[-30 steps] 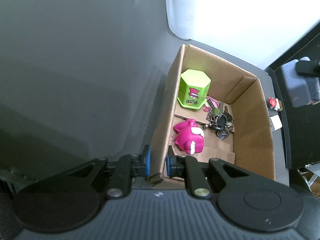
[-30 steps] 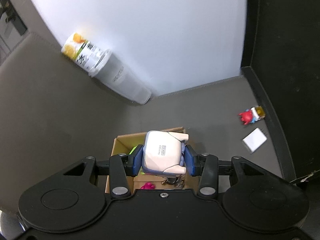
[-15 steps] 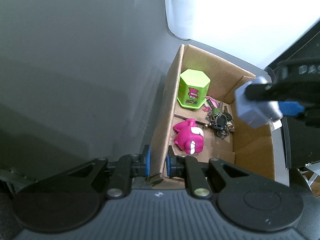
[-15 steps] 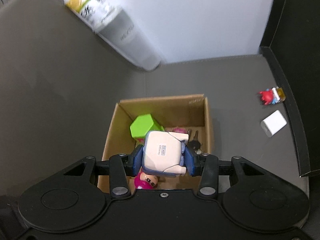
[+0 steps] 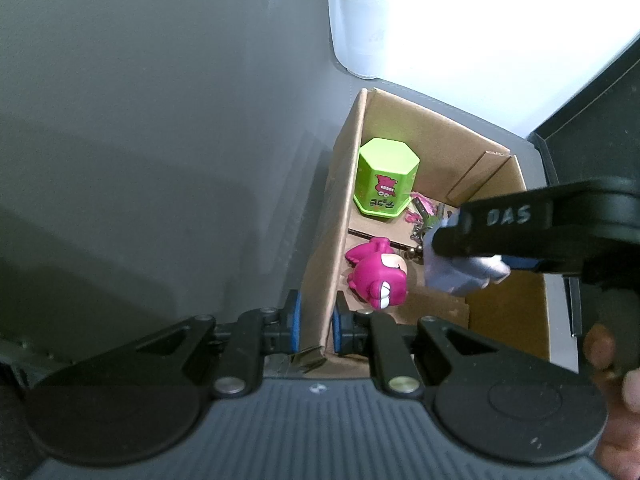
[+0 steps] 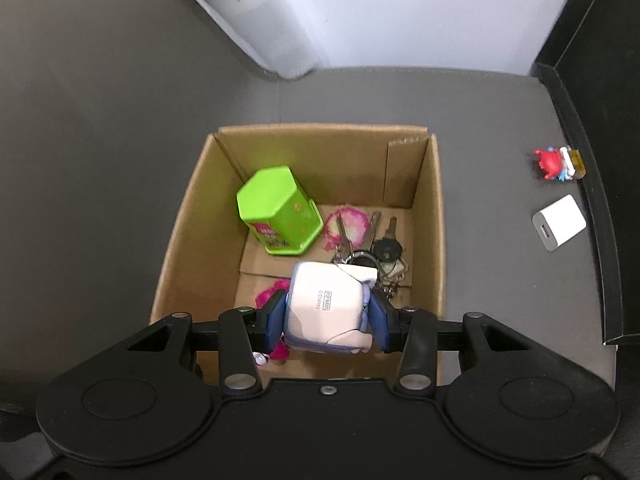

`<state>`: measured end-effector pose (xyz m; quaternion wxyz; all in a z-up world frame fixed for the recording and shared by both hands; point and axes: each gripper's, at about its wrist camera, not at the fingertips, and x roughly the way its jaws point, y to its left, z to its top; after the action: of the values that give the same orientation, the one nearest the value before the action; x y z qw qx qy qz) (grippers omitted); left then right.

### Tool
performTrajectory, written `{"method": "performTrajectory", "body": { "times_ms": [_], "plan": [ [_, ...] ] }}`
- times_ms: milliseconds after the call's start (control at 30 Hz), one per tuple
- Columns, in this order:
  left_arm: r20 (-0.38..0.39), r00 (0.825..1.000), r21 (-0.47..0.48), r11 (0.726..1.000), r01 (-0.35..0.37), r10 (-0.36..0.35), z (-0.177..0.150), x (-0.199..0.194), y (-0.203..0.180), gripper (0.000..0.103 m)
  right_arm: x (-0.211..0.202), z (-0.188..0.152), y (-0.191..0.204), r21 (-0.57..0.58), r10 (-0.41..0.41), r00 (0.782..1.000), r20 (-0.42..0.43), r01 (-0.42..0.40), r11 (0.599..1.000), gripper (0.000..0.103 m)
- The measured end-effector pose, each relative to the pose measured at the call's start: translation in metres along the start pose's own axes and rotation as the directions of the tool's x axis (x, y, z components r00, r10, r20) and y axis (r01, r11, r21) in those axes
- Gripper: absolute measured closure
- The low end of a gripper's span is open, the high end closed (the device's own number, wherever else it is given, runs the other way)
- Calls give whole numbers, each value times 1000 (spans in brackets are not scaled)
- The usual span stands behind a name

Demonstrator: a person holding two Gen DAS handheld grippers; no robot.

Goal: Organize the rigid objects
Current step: 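Lower the cube into the box and open the right gripper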

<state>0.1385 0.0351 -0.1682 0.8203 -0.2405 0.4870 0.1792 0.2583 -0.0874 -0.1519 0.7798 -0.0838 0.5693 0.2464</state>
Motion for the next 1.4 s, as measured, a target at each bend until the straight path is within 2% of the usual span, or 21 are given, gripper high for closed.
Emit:
{"method": "performTrajectory", "body": {
  "times_ms": [100, 400, 633, 767, 1033, 1400],
  "plan": [
    [2, 1000, -2, 1000, 6, -6, 0, 0, 0, 89, 9, -1, 2, 0, -23, 999, -36, 23, 1000, 60],
    [0, 1000, -1, 1000, 7, -7, 0, 2, 1, 89, 15, 1, 13, -34, -80, 996, -32, 79, 996, 59],
    [3, 1000, 8, 1000, -5, 5, -1, 3, -1, 89, 1, 3, 2, -15, -75, 997, 36, 75, 997, 58],
    [3, 1000, 9, 1000, -8, 8, -1, 4, -2, 89, -15, 3, -7, 16, -34, 996, 83, 33, 999, 58],
    [7, 1000, 7, 1000, -16, 16, -2, 2, -3, 89, -55, 2, -42, 72, -19, 981, 195, 5, 997, 57],
    [13, 1000, 11, 1000, -23, 23, -3, 2, -4, 89, -71, -7, -106, 177, -94, 968, 233, 53, 983, 56]
  ]
}}
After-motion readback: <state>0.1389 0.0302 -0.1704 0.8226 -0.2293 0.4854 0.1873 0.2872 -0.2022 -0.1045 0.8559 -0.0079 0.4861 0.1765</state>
